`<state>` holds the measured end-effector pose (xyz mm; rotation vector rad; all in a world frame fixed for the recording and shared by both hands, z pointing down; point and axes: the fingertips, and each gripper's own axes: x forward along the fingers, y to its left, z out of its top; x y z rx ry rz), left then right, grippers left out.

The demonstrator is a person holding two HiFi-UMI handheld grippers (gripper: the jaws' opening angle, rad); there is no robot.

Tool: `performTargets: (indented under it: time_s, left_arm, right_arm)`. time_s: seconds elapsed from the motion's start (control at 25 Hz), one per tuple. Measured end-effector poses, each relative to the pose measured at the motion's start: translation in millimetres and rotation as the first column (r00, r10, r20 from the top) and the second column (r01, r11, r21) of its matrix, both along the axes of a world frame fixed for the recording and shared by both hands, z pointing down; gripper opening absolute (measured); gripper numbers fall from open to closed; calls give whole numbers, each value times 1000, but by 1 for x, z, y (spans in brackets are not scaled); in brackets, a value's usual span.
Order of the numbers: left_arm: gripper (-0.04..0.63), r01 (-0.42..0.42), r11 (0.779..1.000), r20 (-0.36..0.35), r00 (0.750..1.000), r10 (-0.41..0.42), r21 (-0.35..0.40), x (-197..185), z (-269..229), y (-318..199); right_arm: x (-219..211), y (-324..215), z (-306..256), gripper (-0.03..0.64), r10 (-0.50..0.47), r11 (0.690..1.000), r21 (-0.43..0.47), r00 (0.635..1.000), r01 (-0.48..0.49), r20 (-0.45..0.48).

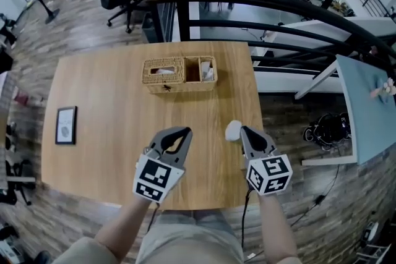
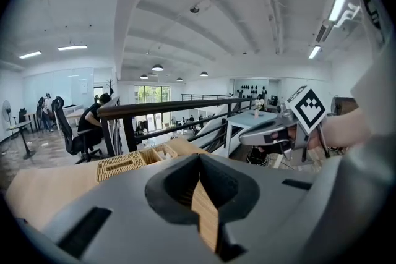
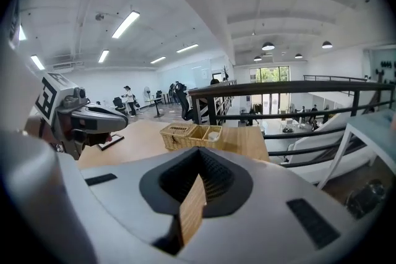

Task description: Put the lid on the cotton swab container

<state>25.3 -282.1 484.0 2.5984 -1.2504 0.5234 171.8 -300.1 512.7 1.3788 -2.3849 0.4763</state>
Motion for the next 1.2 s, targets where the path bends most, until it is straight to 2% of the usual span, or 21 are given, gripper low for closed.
performTargets:
  time_s: [0.2, 0.6, 0.8, 1.0, 1.2]
  left_arm:
    - [23, -2, 997, -14, 1000, 3, 79, -2, -51, 16]
    - [23, -13, 980, -26, 1000, 18, 198, -9, -120, 43]
    - [23, -32, 973, -36, 999, 41, 228, -12, -139, 60]
    - [23, -37, 969, -50, 997, 50, 244, -17, -157, 77]
    - [23, -53, 969, -50, 996, 67, 242, -21, -159, 98]
  right_arm:
    - [2, 22, -66, 25, -17, 995, 97, 1000, 18, -6]
    - [-5, 79, -166, 25, -51, 969, 246, 996, 33, 67]
    - [-18, 109, -192, 25, -74, 958, 280, 996, 56, 56]
    - [-25, 133, -213, 25, -91, 953, 298, 991, 58, 97]
    - [-27, 155, -213, 25, -94, 958, 280, 986, 52, 137]
